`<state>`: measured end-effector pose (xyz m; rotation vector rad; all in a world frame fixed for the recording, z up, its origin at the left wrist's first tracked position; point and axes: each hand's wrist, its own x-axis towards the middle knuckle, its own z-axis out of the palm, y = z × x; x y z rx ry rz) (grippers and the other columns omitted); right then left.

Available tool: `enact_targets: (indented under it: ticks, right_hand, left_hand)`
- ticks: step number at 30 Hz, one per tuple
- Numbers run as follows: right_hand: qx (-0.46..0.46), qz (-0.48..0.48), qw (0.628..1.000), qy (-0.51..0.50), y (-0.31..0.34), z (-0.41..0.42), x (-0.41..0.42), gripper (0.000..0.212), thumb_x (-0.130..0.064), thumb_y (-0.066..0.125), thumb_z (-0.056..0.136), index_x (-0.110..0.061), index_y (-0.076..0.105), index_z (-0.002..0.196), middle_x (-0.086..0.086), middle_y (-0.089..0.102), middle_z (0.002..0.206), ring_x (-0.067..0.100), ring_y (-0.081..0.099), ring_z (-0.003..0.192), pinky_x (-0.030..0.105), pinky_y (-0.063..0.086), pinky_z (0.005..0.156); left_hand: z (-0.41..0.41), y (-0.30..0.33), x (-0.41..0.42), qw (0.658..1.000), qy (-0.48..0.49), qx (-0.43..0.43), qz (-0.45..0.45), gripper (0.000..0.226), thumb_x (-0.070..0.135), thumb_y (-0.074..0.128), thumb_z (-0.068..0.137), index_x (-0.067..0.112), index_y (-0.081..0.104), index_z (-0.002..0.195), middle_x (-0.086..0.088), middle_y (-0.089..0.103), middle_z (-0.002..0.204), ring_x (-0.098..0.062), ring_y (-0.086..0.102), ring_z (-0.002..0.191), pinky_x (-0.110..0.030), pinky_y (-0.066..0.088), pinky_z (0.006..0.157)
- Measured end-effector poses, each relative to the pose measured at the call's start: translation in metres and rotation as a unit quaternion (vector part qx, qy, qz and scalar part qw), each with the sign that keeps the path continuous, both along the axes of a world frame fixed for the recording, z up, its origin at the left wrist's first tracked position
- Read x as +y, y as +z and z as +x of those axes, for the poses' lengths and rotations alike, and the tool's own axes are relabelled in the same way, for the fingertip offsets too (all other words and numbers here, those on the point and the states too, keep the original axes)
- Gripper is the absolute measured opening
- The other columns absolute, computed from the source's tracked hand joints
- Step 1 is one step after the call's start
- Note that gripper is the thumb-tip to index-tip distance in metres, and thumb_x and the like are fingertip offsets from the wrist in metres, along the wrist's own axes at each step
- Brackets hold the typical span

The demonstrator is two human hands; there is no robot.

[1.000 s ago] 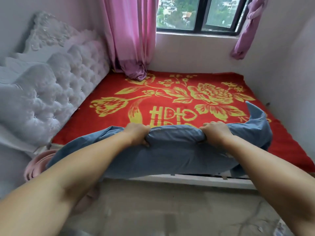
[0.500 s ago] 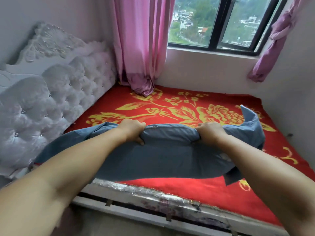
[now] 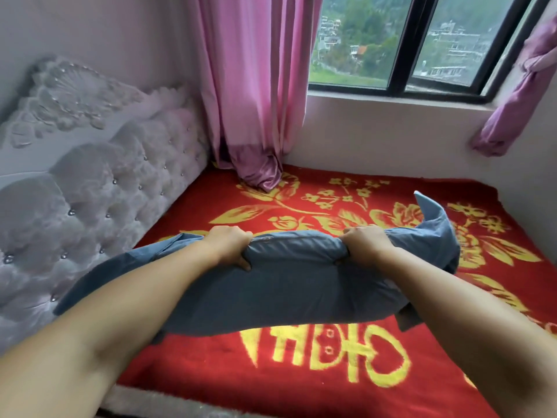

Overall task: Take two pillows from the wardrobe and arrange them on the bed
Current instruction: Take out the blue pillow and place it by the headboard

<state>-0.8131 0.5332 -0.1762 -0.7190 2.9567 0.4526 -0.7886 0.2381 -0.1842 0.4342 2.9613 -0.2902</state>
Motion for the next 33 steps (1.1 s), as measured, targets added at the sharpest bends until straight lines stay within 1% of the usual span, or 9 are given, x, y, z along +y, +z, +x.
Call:
enact_targets:
  ticks: [5,9,12,15,18,21,24,26,33]
  right_hand:
    - [0.014,-0.006,0.999,0.03,0.014,-0.051,-0.028,0.027,-0.046,0.054,0.088,-0.028,0.066,0.105,-0.002,0.066,0.113,0.024,0.063,0.108,0.033,0.046,0.084]
    - [0.011,0.005,0.998,0.055,0.018,-0.091,-0.043,0.029,-0.046,0.054,0.09,-0.027,0.065,0.108,-0.001,0.065,0.113,0.024,0.063,0.109,0.031,0.045,0.08]
    - [0.015,0.015,0.997,0.077,0.017,-0.127,-0.055,0.029,-0.044,0.053,0.091,-0.025,0.065,0.108,-0.001,0.066,0.115,0.024,0.063,0.109,0.033,0.049,0.084]
    - [0.015,0.016,0.995,0.099,0.014,-0.177,-0.065,0.039,-0.054,0.056,0.087,-0.025,0.065,0.112,-0.002,0.066,0.119,0.022,0.062,0.113,0.033,0.048,0.087]
    - [0.005,0.019,0.993,0.114,0.005,-0.237,-0.068,0.051,-0.063,0.06,0.08,-0.024,0.064,0.112,-0.001,0.066,0.119,0.022,0.062,0.113,0.032,0.047,0.082]
    - [-0.018,0.01,0.993,0.118,-0.01,-0.301,-0.053,0.05,-0.063,0.061,0.078,-0.023,0.065,0.108,-0.001,0.067,0.117,0.023,0.063,0.11,0.031,0.045,0.077]
    - [-0.073,0.01,0.991,0.109,-0.014,-0.359,-0.024,0.048,-0.062,0.058,0.08,-0.023,0.065,0.107,-0.001,0.068,0.116,0.024,0.063,0.109,0.032,0.046,0.079]
    - [-0.088,0.015,0.991,0.101,-0.003,-0.395,-0.004,0.049,-0.063,0.055,0.082,-0.025,0.065,0.109,-0.001,0.067,0.117,0.023,0.062,0.11,0.031,0.047,0.081]
    - [-0.021,0.034,0.991,0.13,0.06,-0.473,0.024,0.042,-0.061,0.053,0.085,-0.032,0.064,0.112,-0.004,0.065,0.117,0.021,0.061,0.112,0.031,0.047,0.082]
  left_hand:
    - [-0.04,0.011,-0.028,1.0,0.021,0.01,0.017,0.057,0.058,0.074,0.062,0.016,0.054,0.094,-0.008,0.067,0.102,-0.029,0.064,0.095,-0.03,0.04,0.063]
    - [-0.065,0.008,-0.038,0.998,0.051,0.016,0.015,0.056,0.057,0.074,0.063,0.017,0.055,0.097,-0.008,0.067,0.102,-0.03,0.064,0.095,-0.03,0.04,0.063]
    - [-0.086,0.001,-0.045,0.997,0.078,-0.001,0.019,0.052,0.058,0.073,0.063,0.018,0.053,0.09,-0.006,0.066,0.1,-0.029,0.063,0.091,-0.03,0.04,0.062]
    - [-0.118,0.0,-0.051,0.994,0.109,-0.022,0.021,0.05,0.059,0.073,0.062,0.021,0.05,0.084,-0.004,0.066,0.1,-0.027,0.062,0.092,-0.029,0.041,0.062]
    - [-0.168,0.001,-0.052,0.989,0.141,-0.048,0.012,0.052,0.061,0.073,0.06,0.023,0.054,0.089,-0.002,0.065,0.101,-0.025,0.062,0.094,-0.03,0.045,0.066]
    - [-0.229,-0.002,-0.034,0.985,0.157,-0.071,0.002,0.051,0.059,0.073,0.061,0.022,0.056,0.093,-0.001,0.066,0.102,-0.025,0.062,0.095,-0.031,0.046,0.068]
    - [-0.287,-0.003,-0.001,0.981,0.166,-0.097,0.007,0.049,0.056,0.072,0.064,0.021,0.059,0.096,-0.003,0.066,0.104,-0.026,0.063,0.095,-0.032,0.047,0.07]
    - [-0.324,0.003,0.022,0.983,0.16,-0.092,0.014,0.049,0.055,0.071,0.065,0.021,0.059,0.098,-0.005,0.067,0.104,-0.028,0.064,0.095,-0.032,0.046,0.069]
    - [-0.392,0.033,0.047,0.986,0.149,-0.025,0.069,0.046,0.053,0.072,0.066,0.021,0.06,0.096,-0.006,0.067,0.104,-0.03,0.064,0.096,-0.03,0.04,0.064]
